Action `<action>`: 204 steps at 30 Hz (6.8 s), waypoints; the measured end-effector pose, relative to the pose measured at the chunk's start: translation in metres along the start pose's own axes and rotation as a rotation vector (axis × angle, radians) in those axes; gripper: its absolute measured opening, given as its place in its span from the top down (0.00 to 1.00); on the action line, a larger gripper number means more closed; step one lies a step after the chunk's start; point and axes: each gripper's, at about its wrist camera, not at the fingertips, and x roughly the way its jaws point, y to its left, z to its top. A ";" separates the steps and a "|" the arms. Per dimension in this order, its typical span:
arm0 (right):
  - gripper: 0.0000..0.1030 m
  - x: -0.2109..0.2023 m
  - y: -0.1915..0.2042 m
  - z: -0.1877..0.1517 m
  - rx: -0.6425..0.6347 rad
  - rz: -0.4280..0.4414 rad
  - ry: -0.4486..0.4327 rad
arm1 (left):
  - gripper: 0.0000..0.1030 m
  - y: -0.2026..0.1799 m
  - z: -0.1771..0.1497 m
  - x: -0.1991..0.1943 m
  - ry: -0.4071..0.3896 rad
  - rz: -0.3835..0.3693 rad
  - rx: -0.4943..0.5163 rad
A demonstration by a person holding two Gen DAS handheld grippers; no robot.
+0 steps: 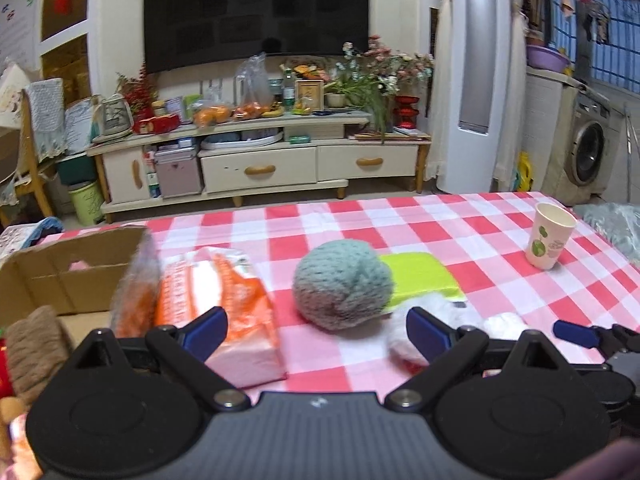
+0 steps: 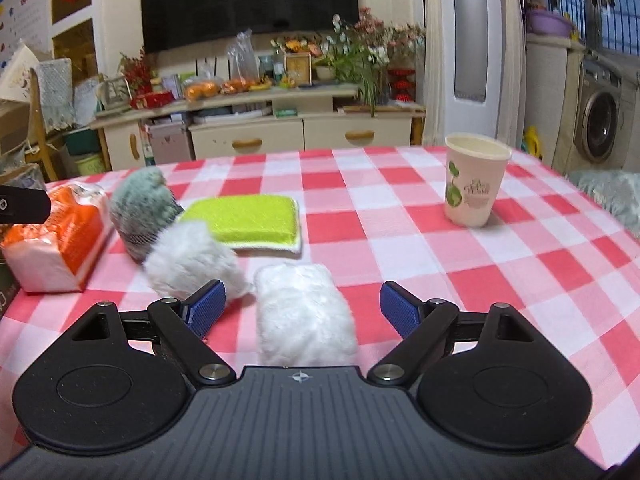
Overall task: Organize soft objects
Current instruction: 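Move both tools back toward the white fluffy items on the table, then grasp the teal crocheted ball with left tool while right tool grasps white fluffy pad, then lift and carry the crocheted ball and fluffy pad over the cardboard box, then open both tools to drop the ball and pad into the box, then move both tools back over the sponge and pompom on the table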
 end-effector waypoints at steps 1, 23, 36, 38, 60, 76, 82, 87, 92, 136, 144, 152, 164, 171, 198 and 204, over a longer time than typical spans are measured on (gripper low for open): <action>0.00 0.003 -0.003 0.000 0.009 0.006 0.014 | 0.07 -0.003 0.000 0.003 0.000 -0.007 0.003; 0.00 0.017 -0.030 -0.001 0.097 0.108 0.150 | 0.07 -0.032 0.024 0.095 0.012 0.079 -0.054; 0.08 0.019 -0.037 0.001 0.093 0.111 0.158 | 0.32 -0.018 0.019 0.122 0.095 0.082 -0.106; 0.20 0.019 -0.037 0.000 0.090 0.110 0.158 | 0.36 -0.017 0.017 0.122 0.100 0.082 -0.114; 0.48 0.013 -0.032 -0.005 0.005 0.107 0.088 | 0.44 -0.010 0.003 0.053 0.115 0.009 -0.131; 0.49 -0.011 -0.032 -0.020 0.051 0.029 0.053 | 0.44 -0.003 -0.009 0.004 0.060 -0.089 -0.089; 0.49 -0.025 -0.031 -0.024 0.073 0.017 0.070 | 0.44 0.004 -0.014 -0.007 0.054 -0.119 -0.087; 0.49 -0.037 -0.024 -0.026 0.050 0.002 0.071 | 0.44 0.011 -0.012 -0.020 0.029 -0.138 -0.087; 0.49 -0.049 -0.013 -0.024 0.041 0.004 0.070 | 0.44 0.021 -0.011 -0.033 -0.002 -0.149 -0.100; 0.49 -0.067 0.180 0.104 -0.231 0.367 -0.162 | 0.44 0.206 0.013 -0.078 -0.229 0.126 -0.458; 0.49 -0.028 0.212 0.115 -0.275 0.439 -0.110 | 0.44 0.235 0.010 -0.059 -0.167 0.189 -0.501; 0.49 0.022 0.227 0.118 -0.240 0.509 0.008 | 0.43 0.246 0.008 -0.042 -0.100 0.206 -0.521; 0.13 0.017 0.225 0.102 -0.265 0.501 0.012 | 0.41 0.242 0.009 -0.030 -0.057 0.209 -0.507; 0.06 0.002 0.210 0.105 -0.271 0.453 -0.052 | 0.26 0.232 0.014 -0.035 -0.082 0.225 -0.467; 0.02 -0.028 0.129 0.080 -0.156 0.297 -0.126 | 0.07 0.183 0.020 -0.034 -0.080 0.216 -0.343; 0.02 -0.031 0.119 0.074 -0.129 0.279 -0.118 | 0.07 0.170 0.021 -0.029 -0.070 0.220 -0.314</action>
